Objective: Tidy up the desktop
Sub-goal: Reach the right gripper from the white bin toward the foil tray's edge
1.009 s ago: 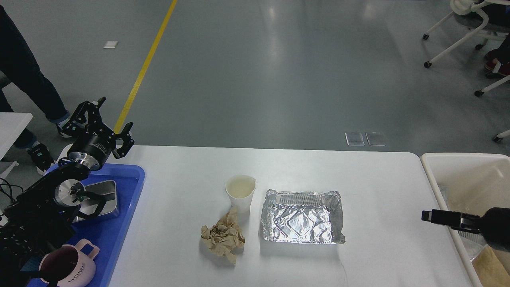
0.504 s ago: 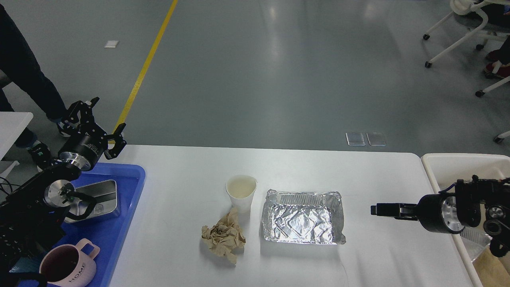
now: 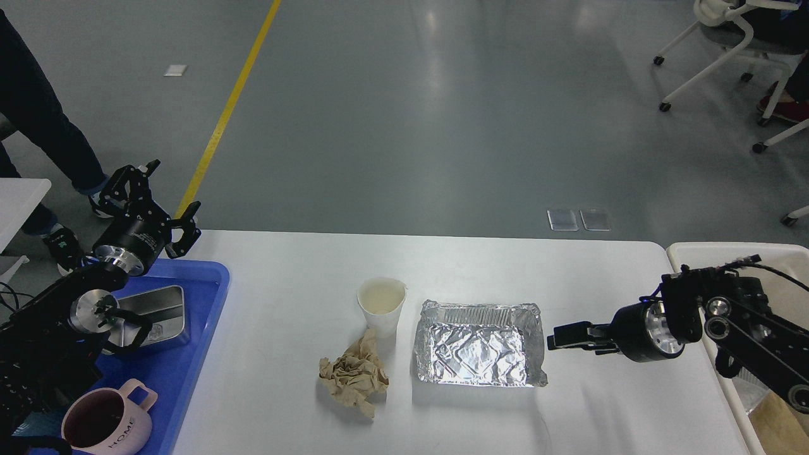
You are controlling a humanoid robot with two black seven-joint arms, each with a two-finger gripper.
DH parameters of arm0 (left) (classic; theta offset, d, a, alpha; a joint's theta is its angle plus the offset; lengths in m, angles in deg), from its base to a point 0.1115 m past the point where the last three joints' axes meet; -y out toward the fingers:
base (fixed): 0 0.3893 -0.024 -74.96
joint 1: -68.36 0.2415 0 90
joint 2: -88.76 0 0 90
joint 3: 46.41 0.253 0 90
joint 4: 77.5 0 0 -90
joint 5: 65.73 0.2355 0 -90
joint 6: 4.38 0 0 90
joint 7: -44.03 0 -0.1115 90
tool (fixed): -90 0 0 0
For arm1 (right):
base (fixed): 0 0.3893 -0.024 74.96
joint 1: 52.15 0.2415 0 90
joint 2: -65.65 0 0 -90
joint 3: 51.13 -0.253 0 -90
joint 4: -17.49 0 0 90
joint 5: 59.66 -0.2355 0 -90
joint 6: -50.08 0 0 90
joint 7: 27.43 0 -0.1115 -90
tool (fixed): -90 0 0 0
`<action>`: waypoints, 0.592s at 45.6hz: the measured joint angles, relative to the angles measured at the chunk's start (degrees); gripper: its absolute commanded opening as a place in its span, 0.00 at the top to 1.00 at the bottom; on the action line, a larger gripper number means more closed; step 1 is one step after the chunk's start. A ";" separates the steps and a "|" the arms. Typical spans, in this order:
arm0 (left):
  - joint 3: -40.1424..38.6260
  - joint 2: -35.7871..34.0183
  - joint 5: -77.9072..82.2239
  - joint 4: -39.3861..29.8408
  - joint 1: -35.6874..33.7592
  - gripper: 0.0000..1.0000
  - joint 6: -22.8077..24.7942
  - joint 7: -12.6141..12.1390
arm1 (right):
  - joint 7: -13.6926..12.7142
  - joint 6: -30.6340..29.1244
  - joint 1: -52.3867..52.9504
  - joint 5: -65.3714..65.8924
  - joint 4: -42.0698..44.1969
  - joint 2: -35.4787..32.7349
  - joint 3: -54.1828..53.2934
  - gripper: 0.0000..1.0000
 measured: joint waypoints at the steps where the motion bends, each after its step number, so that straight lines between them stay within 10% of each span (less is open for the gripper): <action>1: 0.08 0.00 0.00 0.00 0.02 0.03 0.00 0.00 | -0.17 -0.04 0.60 0.00 0.61 0.40 0.44 0.00; 27: 0.63 -0.85 0.00 0.00 0.43 0.03 0.16 0.03 | -1.22 -0.12 5.25 0.05 11.43 10.61 4.40 0.00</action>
